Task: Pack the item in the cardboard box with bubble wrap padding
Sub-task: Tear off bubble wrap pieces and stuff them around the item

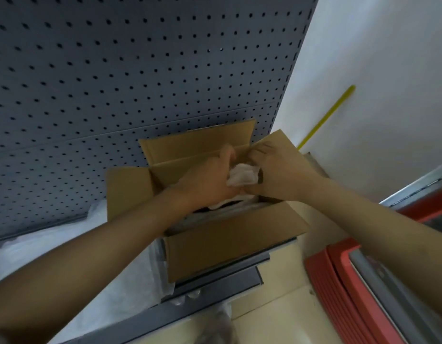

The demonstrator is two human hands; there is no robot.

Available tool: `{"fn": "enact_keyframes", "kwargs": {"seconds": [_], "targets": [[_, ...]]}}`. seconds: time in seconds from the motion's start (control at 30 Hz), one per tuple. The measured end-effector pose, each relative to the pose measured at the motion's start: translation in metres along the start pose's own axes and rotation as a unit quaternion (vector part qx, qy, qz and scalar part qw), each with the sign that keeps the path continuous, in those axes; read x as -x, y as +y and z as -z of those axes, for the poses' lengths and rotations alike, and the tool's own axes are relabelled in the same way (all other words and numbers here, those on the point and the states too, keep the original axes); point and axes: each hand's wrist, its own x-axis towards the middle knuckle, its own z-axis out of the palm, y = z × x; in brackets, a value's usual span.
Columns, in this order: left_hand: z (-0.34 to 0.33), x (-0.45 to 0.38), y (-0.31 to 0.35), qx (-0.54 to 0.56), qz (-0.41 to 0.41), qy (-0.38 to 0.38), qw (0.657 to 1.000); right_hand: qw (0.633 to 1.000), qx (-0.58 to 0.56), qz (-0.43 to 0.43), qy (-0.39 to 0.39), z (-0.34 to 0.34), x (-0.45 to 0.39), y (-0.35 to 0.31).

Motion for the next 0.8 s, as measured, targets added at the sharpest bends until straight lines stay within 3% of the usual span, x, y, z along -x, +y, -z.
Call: {"fn": "enact_keyframes", "kwargs": {"seconds": [0.13, 0.3, 0.5, 0.63, 0.8], "targets": [[-0.001, -0.022, -0.017, 0.022, 0.019, -0.018, 0.999, 0.998, -0.014, -0.041, -0.051, -0.018, -0.019, 0.028], [-0.015, -0.041, -0.043, -0.048, 0.068, -0.088, 0.993, 0.988, -0.012, -0.065, -0.136, -0.042, -0.045, 0.041], [-0.038, -0.043, -0.058, -0.094, 0.136, -0.204, 0.965, 0.978, 0.02, 0.022, -0.205, -0.067, -0.071, 0.046], [-0.05, -0.04, -0.059, -0.116, 0.162, -0.21, 0.957, 0.952, 0.008, 0.093, -0.291, -0.07, -0.084, 0.052], [-0.06, -0.039, -0.056, -0.117, 0.176, -0.174, 0.962, 0.933, -0.044, 0.153, -0.322, -0.075, -0.092, 0.071]]}}
